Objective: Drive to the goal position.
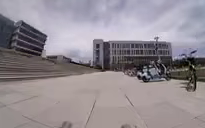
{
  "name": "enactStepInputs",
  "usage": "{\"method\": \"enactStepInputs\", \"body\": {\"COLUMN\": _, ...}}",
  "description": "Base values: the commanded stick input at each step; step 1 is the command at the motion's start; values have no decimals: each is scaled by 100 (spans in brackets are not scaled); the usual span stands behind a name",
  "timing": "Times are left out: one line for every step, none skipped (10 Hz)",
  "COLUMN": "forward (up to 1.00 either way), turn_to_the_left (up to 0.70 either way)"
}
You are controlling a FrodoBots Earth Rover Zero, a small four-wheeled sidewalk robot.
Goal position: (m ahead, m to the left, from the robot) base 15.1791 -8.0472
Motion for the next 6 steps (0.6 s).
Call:
{"method": "enactStepInputs", "body": {"forward": 70, "turn_to_the_left": 0}}
{"method": "enactStepInputs", "body": {"forward": 70, "turn_to_the_left": 0}}
{"method": "enactStepInputs", "body": {"forward": 70, "turn_to_the_left": 0}}
{"method": "enactStepInputs", "body": {"forward": 70, "turn_to_the_left": 0}}
{"method": "enactStepInputs", "body": {"forward": 70, "turn_to_the_left": 0}}
{"method": "enactStepInputs", "body": {"forward": 70, "turn_to_the_left": 0}}
